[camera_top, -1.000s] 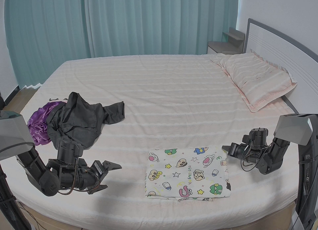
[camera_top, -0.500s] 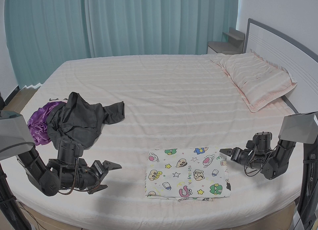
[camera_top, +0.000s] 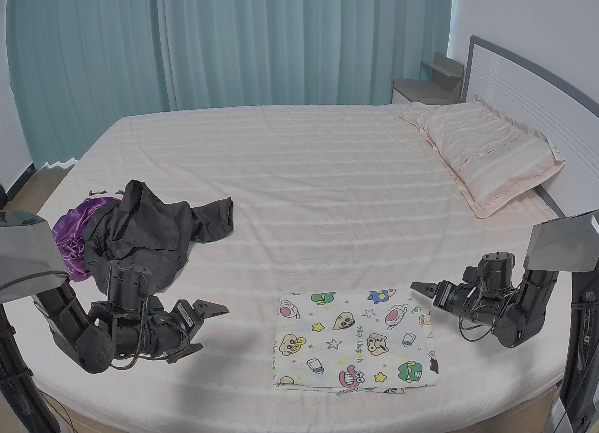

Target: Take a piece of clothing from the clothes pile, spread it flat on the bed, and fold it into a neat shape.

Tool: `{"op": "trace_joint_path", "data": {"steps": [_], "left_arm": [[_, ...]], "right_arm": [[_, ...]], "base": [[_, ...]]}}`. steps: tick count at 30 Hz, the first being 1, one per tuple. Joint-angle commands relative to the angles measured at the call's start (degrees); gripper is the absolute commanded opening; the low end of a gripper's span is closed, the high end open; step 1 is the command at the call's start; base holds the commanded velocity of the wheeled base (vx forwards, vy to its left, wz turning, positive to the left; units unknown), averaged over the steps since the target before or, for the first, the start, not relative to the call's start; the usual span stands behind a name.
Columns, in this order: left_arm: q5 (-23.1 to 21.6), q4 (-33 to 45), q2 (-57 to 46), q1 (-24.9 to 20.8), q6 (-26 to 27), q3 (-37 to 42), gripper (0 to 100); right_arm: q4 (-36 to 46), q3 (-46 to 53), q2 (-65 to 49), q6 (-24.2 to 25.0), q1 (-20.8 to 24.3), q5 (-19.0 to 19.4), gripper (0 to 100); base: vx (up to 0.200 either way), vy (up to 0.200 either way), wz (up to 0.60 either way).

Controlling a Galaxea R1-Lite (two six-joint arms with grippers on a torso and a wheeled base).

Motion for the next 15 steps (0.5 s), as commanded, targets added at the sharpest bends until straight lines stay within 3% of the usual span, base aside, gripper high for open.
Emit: {"op": "trace_joint_path", "data": {"steps": [1,7,10,13,15], "left_arm": [[0.2,-0.14,0.9,-0.47,-0.02,0.44,100],[0.91,-0.14,0.9,-1.0,-0.02,0.44,100],[1.78,-0.14,0.99,-1.7,-0.02,0.61,100],[2.31,-0.22,0.99,-2.67,0.07,1.05,100],[2.58,-0.22,1.08,-3.9,0.16,1.4,100]], "right_arm": [[-0.17,0.5,0.44,-0.1,0.08,-0.01,100],[-0.17,2.7,-0.17,-1.5,0.08,0.26,100],[-0.17,4.11,0.0,-5.55,-0.1,0.35,100],[-0.17,5.86,-0.08,-7.13,0.08,2.02,100],[-0.44,7.36,-0.35,-8.1,0.26,4.21,100]], "base": [[0.0,0.0,0.0],[0.0,-0.2,0.0],[0.0,-0.2,0.0],[0.0,-0.2,0.0],[0.0,0.0,0.0]]}}
